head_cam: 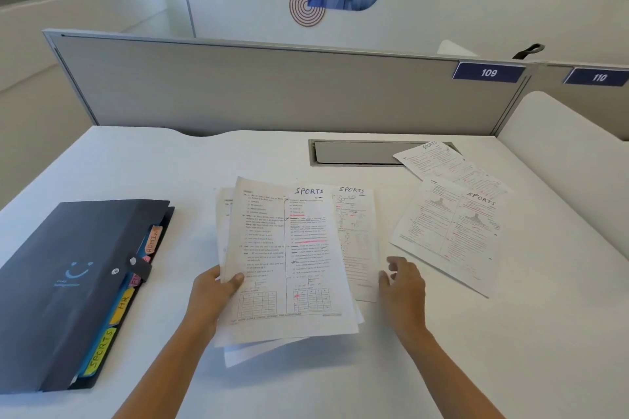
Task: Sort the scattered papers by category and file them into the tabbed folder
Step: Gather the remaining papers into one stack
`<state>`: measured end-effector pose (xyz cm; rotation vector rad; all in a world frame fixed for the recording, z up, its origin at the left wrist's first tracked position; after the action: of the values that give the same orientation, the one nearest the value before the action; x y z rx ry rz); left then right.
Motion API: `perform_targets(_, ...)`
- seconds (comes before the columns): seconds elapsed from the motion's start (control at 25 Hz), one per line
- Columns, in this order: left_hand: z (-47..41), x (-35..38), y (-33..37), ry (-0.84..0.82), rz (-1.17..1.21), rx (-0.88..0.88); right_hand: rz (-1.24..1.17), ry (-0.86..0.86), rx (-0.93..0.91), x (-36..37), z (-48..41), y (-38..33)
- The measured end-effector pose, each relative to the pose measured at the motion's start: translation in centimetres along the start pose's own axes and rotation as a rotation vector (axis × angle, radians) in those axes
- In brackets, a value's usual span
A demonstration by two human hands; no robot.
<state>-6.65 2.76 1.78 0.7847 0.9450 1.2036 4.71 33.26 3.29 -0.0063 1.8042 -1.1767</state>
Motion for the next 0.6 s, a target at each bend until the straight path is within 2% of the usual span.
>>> perform_targets(0.08,-0.1,0.8,0.5,-0.005,-0.032,0.030,0.064,-0.099,0.126,1.4,-1.1,0.2)
perform_targets(0.28,-1.5,2.6,2.0,0.012,-0.134,0.176,-0.004,-0.228,0.114,3.1,-1.5,-1.4)
perform_targets(0.48,-2.2,4.0,1.9,0.165,-0.361,0.287,-0.106,-0.359,0.126,3.0,-0.6,-1.1)
perform_targets(0.6,-2.6,4.2,1.0,0.229,-0.382,0.244,-0.140,-0.404,0.207,3.5,0.2,-1.1)
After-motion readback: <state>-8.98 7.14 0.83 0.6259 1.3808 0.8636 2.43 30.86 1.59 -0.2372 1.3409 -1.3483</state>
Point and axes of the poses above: each hand's wrist, its own z-axis away from the middle knuckle, its own x-axis out of the palm, y = z × x, the point moved 5 cm from there along -z, towards the middle knuckle, and after that the axes turned 1 degree about x, right-handed, at the moved point
